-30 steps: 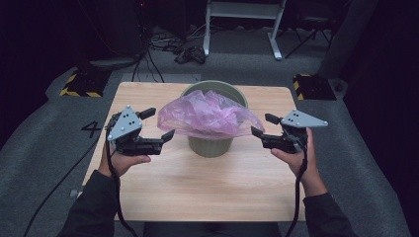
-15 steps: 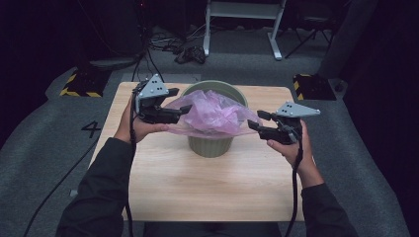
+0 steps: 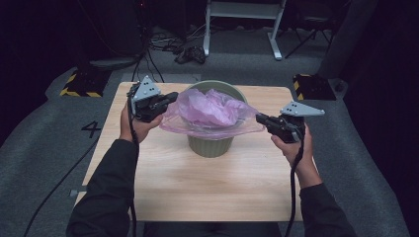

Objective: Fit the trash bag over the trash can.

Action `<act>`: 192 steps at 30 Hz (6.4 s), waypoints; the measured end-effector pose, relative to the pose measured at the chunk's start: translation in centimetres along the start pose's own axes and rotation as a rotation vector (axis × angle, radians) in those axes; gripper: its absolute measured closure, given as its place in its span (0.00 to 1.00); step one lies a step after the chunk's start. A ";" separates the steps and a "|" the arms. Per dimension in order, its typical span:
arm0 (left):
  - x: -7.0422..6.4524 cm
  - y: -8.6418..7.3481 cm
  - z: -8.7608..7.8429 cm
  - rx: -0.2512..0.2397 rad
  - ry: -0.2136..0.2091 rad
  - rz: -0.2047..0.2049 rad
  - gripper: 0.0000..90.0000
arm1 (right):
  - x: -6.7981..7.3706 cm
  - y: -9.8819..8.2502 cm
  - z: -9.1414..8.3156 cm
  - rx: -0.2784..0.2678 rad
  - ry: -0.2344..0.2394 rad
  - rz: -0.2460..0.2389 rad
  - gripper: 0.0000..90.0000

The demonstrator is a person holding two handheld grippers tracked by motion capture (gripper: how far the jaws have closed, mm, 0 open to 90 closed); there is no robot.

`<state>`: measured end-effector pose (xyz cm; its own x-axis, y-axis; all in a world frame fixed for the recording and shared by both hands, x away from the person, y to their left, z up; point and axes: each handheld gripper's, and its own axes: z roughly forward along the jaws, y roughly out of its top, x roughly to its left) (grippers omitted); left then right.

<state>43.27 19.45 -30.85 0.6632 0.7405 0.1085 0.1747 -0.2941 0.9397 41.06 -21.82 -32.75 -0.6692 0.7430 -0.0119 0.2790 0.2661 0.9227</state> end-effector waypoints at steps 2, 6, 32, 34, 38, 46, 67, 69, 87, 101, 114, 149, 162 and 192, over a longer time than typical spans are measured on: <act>0.6 -0.8 0.0 -0.007 0.018 -0.032 1.00 | -0.2 0.0 0.2 -0.004 -0.001 0.014 1.00; 2.1 -2.8 0.4 0.005 0.080 -0.105 1.00 | -0.8 -0.2 0.6 0.007 -0.025 0.060 1.00; -0.1 -8.9 0.1 0.061 0.159 -0.136 0.55 | -2.9 -5.2 3.5 0.169 0.002 0.171 1.00; -0.8 -8.6 -2.0 -0.004 0.139 -0.120 0.44 | -3.0 -5.2 3.2 0.156 -0.003 0.174 0.99; -2.8 -8.0 -4.4 -0.038 0.101 -0.057 0.31 | -3.1 -4.8 2.5 0.133 -0.009 0.169 0.97; -9.2 -6.4 -5.5 -0.058 -0.061 0.079 0.23 | -2.0 -4.0 1.9 0.112 -0.031 0.117 0.73; -10.1 -7.5 1.1 0.110 -0.013 0.128 0.91 | -0.1 1.1 2.3 0.029 0.131 -0.078 0.42; -9.6 -7.7 1.4 0.113 -0.034 0.122 1.00 | -0.2 1.2 2.6 0.034 0.151 -0.073 0.55; -9.3 -8.4 -1.1 0.020 0.012 0.062 0.34 | -0.9 2.0 3.0 0.033 0.044 -0.062 1.00; -8.9 -7.1 0.3 0.031 0.020 0.074 0.18 | -0.8 2.4 3.2 0.062 0.035 -0.040 0.97; -7.9 -6.5 2.7 0.126 0.188 0.156 0.93 | -0.5 3.2 3.1 0.074 0.043 -0.050 0.95; -6.7 -7.2 2.4 0.174 0.062 0.162 1.00 | 3.1 5.0 4.5 0.042 0.120 -0.300 0.93; -6.5 -8.0 1.3 0.246 -0.006 0.234 1.00 | -2.2 6.6 7.7 0.072 -0.151 -0.049 1.00; -0.2 -1.2 -0.1 -0.041 -0.036 -0.057 0.34 | -6.1 3.0 7.9 0.047 -0.045 0.109 0.87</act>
<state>42.82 19.74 -31.98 0.6791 0.7328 0.0430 0.1840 -0.2267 0.9564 51.41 -20.70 -32.95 -0.6020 0.7955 0.0692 0.3809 0.2099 0.9005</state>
